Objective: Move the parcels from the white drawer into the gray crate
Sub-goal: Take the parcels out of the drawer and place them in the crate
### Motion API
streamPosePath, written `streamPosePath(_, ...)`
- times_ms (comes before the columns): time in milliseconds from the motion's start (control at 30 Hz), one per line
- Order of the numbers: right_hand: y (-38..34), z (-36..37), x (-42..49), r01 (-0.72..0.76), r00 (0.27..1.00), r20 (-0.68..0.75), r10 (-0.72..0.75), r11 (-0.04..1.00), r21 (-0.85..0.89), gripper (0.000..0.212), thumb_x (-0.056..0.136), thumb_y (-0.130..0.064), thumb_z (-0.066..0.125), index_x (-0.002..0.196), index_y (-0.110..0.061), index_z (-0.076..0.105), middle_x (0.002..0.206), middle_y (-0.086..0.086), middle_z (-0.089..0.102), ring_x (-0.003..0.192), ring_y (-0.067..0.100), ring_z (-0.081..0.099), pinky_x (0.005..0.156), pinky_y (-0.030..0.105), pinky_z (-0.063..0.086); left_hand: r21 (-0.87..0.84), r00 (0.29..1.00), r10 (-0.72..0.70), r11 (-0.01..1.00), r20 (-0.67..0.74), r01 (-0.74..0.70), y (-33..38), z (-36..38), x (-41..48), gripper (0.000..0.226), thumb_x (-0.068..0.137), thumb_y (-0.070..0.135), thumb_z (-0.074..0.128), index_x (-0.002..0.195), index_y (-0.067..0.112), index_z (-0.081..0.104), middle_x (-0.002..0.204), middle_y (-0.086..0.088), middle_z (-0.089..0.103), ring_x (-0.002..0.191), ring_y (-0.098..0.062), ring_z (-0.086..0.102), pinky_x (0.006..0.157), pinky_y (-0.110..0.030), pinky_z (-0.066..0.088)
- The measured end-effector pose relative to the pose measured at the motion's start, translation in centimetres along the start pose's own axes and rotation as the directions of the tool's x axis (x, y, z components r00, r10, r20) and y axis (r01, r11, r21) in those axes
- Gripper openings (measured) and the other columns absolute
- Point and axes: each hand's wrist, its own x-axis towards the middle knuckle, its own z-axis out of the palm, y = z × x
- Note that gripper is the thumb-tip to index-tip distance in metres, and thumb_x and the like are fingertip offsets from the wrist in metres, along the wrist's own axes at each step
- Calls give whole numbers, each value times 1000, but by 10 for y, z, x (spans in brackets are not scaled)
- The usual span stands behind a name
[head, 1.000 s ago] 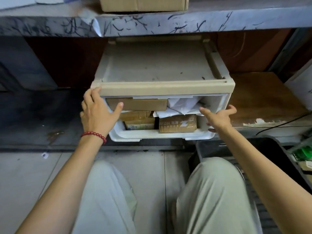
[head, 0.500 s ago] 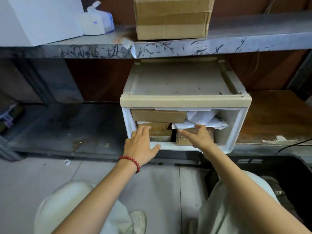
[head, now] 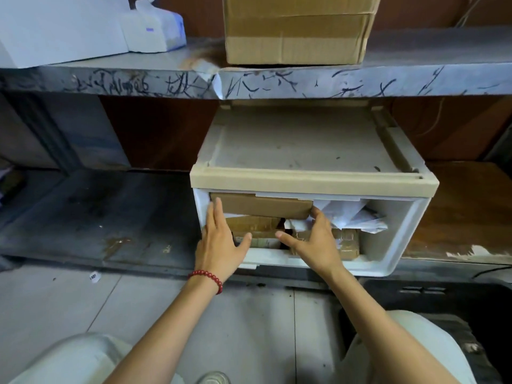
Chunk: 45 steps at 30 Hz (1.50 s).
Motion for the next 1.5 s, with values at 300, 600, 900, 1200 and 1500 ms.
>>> streamPosePath(300, 15, 4, 17, 48, 998, -29, -46, 998, 39, 84, 73, -29, 83, 141, -11, 36, 138, 6, 47, 126, 20, 46, 107, 35, 40, -209, 983, -143, 971, -118, 116, 12, 5, 19, 98, 86, 38, 67, 153, 15, -1, 156, -5, 9, 140, -28, 26, 101, -38, 41)
streamPosePath(600, 19, 4, 18, 45, 998, -47, -39, 993, 112, 78, 77, -21, 80, 141, -10, 35, 136, 3, 49, 124, 16, 49, 102, 24, 39, -332, 969, -168, 938, -180, 101, 10, 18, 24, 86, 80, 20, 73, 148, 13, 20, 150, -6, 20, 134, -27, 31, 90, -23, 36)
streamPosePath(900, 20, -2, 3, 4, 996, -85, 18, 965, 261, 62, 79, -21, 79, 126, -16, 38, 119, -8, 54, 111, 9, 54, 88, 10, 45, -484, 975, -164, 872, -148, 73, 7, 18, 13, 85, 79, 23, 76, 144, 14, 24, 146, -6, 37, 133, -19, 39, 96, -19, 33)
streamPosePath(1200, 18, -15, -6, -94, 982, -111, 152, 907, 410, 57, 73, -28, 83, 109, -20, 39, 105, -10, 58, 100, 3, 59, 91, 27, 52, -525, 979, -197, 840, -59, 138, 5, 8, -3, 67, 75, 45, 75, 124, 20, 37, 126, -2, 37, 110, -15, 44, 76, -18, 39)
streamPosePath(1500, 12, -32, -23, -305, 938, 28, 345, 784, 542, 58, 82, -49, 69, 114, -4, 52, 120, -2, 49, 109, 8, 55, 86, 38, 55, -564, 971, -239, 797, 33, 215, 6, -12, -27, 46, 87, 45, 62, 107, 15, 33, 96, 11, 50, 90, -11, 57, 74, -33, 55)
